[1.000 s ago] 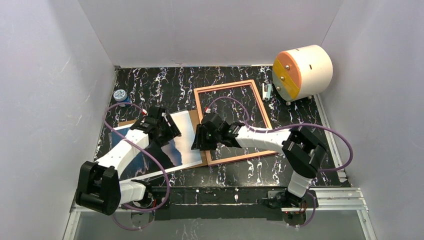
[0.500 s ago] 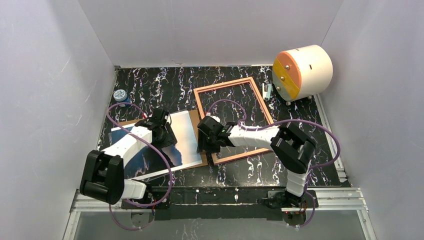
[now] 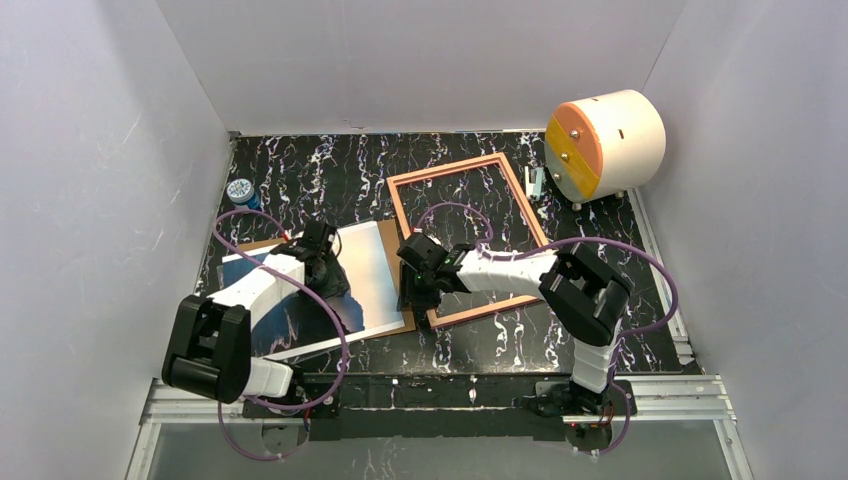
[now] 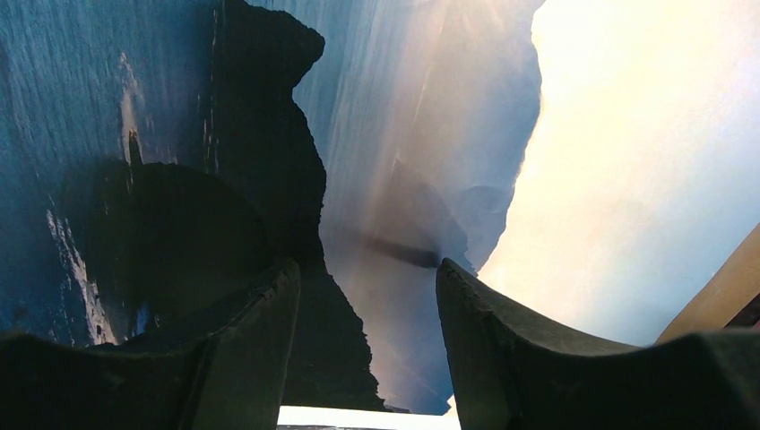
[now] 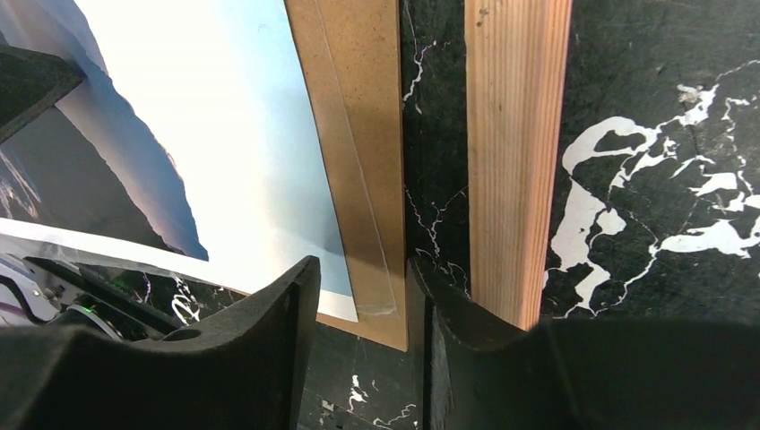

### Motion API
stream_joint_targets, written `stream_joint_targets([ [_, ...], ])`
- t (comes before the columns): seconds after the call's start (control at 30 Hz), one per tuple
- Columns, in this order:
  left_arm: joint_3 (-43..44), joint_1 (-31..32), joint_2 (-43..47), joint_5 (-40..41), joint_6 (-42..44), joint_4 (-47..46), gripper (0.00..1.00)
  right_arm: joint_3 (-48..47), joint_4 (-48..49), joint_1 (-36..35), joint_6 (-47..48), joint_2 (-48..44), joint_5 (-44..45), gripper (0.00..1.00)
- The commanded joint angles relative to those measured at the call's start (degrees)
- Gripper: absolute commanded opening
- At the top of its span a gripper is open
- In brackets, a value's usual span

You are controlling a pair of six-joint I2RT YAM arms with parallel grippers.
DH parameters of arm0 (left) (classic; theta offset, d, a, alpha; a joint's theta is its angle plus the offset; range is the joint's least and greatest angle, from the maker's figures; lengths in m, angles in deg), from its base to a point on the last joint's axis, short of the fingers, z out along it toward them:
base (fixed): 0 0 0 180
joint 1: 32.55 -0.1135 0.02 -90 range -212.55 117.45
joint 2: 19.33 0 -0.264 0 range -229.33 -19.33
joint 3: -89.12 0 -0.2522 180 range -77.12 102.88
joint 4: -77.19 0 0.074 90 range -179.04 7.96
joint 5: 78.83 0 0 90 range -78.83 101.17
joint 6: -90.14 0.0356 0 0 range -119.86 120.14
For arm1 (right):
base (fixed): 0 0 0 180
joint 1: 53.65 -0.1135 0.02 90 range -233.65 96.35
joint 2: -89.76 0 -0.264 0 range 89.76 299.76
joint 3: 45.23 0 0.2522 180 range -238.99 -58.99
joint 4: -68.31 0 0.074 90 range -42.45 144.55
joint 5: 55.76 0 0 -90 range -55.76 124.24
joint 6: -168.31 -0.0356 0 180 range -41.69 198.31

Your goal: Put the photo into the frame

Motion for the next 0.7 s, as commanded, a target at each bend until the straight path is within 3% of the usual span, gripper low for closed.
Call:
stream_joint_targets([
  [0.0, -6.13, -0.13, -3.57, -6.1, -1.61, -2.44, 0.54, 0.68, -0.9, -0.08, -1.2, -1.08, -2.37, 0.47],
  [0.2, -5.78, -0.19, -1.71, -6.01, -1.19, -1.42, 0.54, 3.25, -2.86, -0.08, -0.65, -2.02, -1.12, 0.45],
  [0.4, -3.8, -0.19, -0.47, -5.11, -1.16, -0.31, 0.55, 6.46, 0.18, -0.08, -0.84, -1.49, -4.21, 0.26],
  [0.67, -0.65, -0.17, 1.01, -3.95, 0.25, 1.73, 0.64, 7.96, 2.34, 0.01, -0.67, -1.39, -4.33, 0.09],
])
